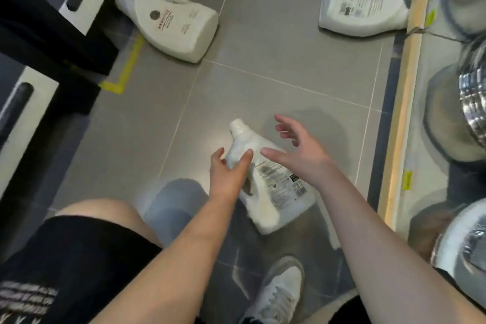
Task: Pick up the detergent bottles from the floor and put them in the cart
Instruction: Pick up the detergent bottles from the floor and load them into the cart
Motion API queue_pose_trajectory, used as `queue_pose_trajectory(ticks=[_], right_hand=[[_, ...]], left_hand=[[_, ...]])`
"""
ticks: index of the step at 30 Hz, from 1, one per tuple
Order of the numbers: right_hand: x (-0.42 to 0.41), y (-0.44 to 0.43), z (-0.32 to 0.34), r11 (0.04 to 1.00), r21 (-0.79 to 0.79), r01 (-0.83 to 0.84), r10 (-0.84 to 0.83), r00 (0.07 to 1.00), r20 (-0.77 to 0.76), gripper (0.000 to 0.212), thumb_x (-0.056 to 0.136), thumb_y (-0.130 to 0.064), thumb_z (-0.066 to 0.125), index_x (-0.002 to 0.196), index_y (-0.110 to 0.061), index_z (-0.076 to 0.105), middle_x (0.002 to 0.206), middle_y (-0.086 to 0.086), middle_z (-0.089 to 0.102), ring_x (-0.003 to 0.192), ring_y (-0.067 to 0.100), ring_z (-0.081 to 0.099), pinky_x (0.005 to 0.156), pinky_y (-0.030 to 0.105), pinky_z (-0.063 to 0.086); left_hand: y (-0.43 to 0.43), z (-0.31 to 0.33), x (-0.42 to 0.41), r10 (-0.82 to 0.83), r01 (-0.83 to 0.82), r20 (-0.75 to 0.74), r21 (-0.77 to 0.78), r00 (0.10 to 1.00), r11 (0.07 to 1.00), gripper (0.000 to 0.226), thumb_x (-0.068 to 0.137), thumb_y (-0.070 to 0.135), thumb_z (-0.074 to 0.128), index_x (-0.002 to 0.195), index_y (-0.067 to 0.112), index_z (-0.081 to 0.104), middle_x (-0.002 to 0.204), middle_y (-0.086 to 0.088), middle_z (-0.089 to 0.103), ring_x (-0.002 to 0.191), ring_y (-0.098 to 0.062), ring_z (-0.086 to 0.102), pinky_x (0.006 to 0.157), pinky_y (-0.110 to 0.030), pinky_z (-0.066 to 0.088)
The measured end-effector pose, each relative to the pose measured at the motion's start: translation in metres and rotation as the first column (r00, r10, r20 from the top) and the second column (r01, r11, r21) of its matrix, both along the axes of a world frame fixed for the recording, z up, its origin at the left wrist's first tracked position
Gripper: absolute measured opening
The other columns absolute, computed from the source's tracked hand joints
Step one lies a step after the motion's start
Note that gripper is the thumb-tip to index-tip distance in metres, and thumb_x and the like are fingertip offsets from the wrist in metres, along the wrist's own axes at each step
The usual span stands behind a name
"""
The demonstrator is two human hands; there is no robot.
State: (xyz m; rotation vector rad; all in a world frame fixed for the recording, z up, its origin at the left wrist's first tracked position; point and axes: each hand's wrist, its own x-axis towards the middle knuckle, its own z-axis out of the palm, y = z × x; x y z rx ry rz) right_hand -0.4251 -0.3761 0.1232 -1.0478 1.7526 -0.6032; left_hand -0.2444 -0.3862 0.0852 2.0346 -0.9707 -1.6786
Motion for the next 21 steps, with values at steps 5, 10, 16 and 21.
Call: queue_pose_trajectory(ticks=[5, 10, 16, 21], right_hand=[[-0.006, 0.003, -0.074, 0.995, 0.101, -0.009, 0.012, 0.999, -0.033, 0.088, 0.074, -0.043, 0.095, 0.149, -0.041, 0.049, 0.146, -0.010, 0.054, 0.127, 0.006, 0.052, 0.109, 0.027, 0.041], [-0.007, 0.008, -0.124, 0.965, 0.222, 0.139, -0.118, 0.987, -0.108, 0.092, 0.077, -0.043, 0.093, 0.155, -0.029, 0.046, 0.154, 0.001, 0.049, 0.140, 0.021, 0.050, 0.114, 0.038, 0.043], [-0.002, 0.020, -0.135, 0.929, 0.288, 0.233, -0.183, 0.965, -0.190, 0.087, 0.076, -0.053, 0.090, 0.150, -0.026, 0.052, 0.145, 0.003, 0.049, 0.131, 0.024, 0.056, 0.112, 0.041, 0.048], [0.016, 0.039, -0.139, 0.846, 0.327, 0.420, -0.378, 0.907, -0.187, 0.083, 0.068, -0.064, 0.089, 0.132, -0.026, 0.054, 0.133, 0.002, 0.059, 0.114, 0.027, 0.066, 0.100, 0.048, 0.058]], left_hand=[[0.012, -0.066, 0.001, -0.008, 0.004, 0.098, 0.044, 0.995, 0.999, 0.104, 0.078, 0.054, 0.088, 0.160, 0.021, 0.034, 0.157, -0.013, 0.047, 0.140, -0.033, 0.054, 0.118, -0.045, 0.044], [0.017, -0.098, -0.008, -0.032, 0.024, 0.089, 0.089, 0.996, 0.996, 0.099, 0.086, 0.048, 0.084, 0.161, 0.021, 0.025, 0.149, -0.012, 0.049, 0.132, -0.035, 0.057, 0.103, -0.040, 0.049], [0.005, -0.102, -0.014, -0.172, 0.156, 0.154, 0.114, 0.973, 0.981, 0.090, 0.094, 0.048, 0.076, 0.159, 0.018, 0.021, 0.147, -0.014, 0.044, 0.128, -0.036, 0.056, 0.086, -0.034, 0.048], [-0.027, -0.100, -0.007, -0.474, 0.458, 0.200, 0.123, 0.858, 0.881, 0.088, 0.094, 0.049, 0.076, 0.159, 0.021, 0.024, 0.146, -0.015, 0.043, 0.133, -0.037, 0.054, 0.091, -0.036, 0.051]])
